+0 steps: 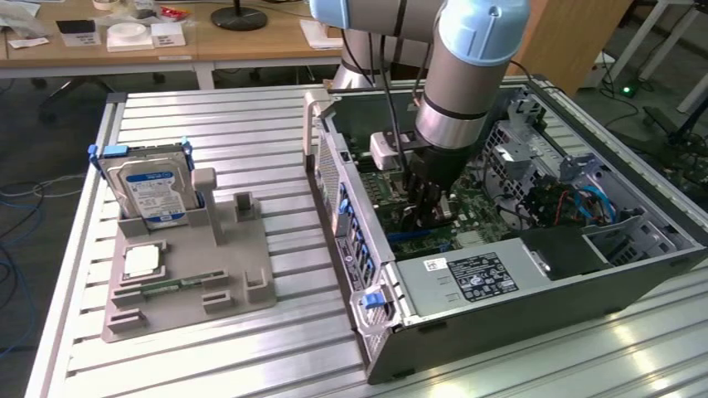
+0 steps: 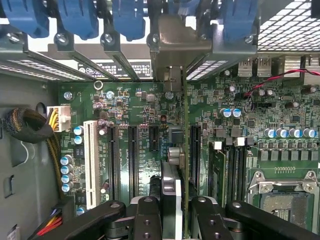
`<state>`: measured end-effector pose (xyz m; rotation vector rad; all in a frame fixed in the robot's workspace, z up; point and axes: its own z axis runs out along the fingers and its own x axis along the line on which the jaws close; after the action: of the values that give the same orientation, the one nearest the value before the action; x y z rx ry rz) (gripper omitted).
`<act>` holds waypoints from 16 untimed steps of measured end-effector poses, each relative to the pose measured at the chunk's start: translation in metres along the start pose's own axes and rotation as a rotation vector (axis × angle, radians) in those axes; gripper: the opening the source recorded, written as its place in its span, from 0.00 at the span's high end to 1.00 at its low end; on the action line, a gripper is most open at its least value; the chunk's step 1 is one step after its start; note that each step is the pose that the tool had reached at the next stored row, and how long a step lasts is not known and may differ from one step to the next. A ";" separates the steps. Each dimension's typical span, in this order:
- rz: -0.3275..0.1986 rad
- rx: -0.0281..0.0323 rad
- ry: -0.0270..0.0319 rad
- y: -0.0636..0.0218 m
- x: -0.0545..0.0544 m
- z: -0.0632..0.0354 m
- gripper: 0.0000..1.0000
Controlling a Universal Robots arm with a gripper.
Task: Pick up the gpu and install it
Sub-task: 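Insert the gpu into the slot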
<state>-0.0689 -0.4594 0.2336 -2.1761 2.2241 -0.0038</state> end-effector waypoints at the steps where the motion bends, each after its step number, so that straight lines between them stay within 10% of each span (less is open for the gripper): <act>1: 0.000 0.0001 -0.0003 0.0000 0.000 0.0001 0.72; 16: 0.000 0.0000 0.0000 0.0001 0.000 0.0055 0.72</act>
<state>-0.0689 -0.4594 0.2281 -2.1762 2.2241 -0.0037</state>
